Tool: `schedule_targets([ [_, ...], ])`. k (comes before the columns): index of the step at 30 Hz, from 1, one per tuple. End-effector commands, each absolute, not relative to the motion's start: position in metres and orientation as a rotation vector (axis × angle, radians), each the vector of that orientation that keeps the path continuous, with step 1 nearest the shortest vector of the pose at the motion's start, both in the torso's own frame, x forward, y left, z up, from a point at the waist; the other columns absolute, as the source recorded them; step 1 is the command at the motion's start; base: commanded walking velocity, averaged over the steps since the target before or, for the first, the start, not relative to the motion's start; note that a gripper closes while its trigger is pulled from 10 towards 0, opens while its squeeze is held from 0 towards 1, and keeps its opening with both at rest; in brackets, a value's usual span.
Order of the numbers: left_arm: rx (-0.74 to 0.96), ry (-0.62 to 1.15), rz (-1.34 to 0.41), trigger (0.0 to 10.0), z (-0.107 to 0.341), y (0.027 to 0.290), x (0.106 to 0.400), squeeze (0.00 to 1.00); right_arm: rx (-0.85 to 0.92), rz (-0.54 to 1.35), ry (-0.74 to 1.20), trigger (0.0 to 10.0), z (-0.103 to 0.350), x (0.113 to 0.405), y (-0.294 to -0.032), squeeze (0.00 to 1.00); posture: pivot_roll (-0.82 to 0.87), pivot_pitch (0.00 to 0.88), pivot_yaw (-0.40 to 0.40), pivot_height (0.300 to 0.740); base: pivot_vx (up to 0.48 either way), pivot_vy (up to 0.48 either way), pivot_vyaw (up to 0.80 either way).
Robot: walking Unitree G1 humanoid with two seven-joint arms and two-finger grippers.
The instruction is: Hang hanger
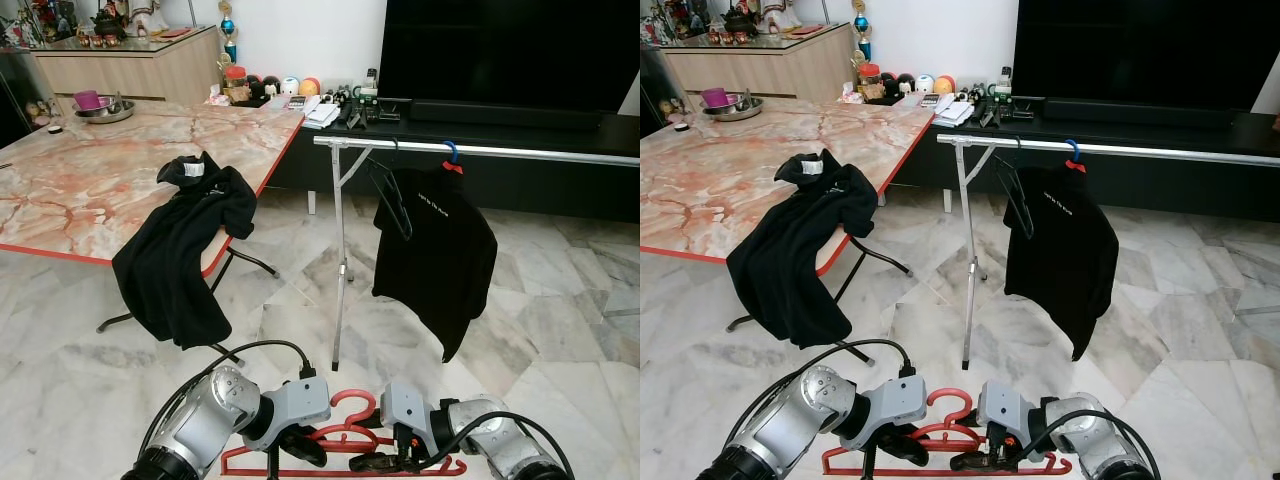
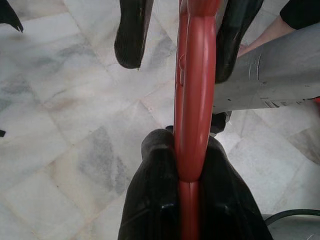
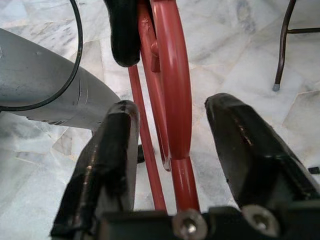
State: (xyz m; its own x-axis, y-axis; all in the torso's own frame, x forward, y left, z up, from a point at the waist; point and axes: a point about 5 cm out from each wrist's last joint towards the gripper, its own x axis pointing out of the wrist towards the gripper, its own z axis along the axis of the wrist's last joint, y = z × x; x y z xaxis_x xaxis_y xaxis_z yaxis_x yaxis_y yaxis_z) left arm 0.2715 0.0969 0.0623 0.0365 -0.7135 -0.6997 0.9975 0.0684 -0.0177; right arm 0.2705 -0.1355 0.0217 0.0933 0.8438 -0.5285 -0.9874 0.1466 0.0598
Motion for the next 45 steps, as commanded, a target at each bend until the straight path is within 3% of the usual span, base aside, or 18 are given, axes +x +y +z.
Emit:
schedule_targets([
  [1,0.577,0.603,-1.436,10.0,0.07,0.094,0.274,0.0,-0.35,1.402,0.501,0.0,0.023,0.272,-0.136,0.0,0.13,0.004,-0.04,0.74,0.0,0.0,0.0],
  [27,0.576,0.554,-1.431,10.0,0.073,0.095,0.277,0.0,-0.34,1.41,0.562,0.0,0.012,0.264,-0.138,0.0,0.13,0.004,-0.038,0.74,0.0,0.0,0.0],
  [28,0.564,0.553,-1.445,10.0,0.074,0.095,0.276,0.88,-0.341,1.409,0.567,0.0,0.012,0.264,-0.139,0.0,0.13,0.004,-0.037,0.74,0.0,0.0,0.0],
  [29,0.543,0.559,-1.455,10.0,0.074,0.095,0.275,1.0,-0.343,1.408,0.573,0.0,0.011,0.263,-0.139,0.0,0.13,0.004,-0.037,0.74,0.0,0.0,0.0],
  [38,0.504,0.561,-1.521,10.0,0.078,0.096,0.268,1.0,-0.384,1.424,0.653,0.0,-0.004,0.249,-0.144,0.0,0.13,0.0,-0.039,0.74,0.0,0.0,0.0],
  [45,0.508,0.626,-1.453,10.0,0.07,0.121,0.262,1.0,-0.356,1.167,0.743,0.0,-0.023,0.24,-0.164,0.0,0.13,0.0,-0.037,0.74,0.0,0.0,0.0],
])
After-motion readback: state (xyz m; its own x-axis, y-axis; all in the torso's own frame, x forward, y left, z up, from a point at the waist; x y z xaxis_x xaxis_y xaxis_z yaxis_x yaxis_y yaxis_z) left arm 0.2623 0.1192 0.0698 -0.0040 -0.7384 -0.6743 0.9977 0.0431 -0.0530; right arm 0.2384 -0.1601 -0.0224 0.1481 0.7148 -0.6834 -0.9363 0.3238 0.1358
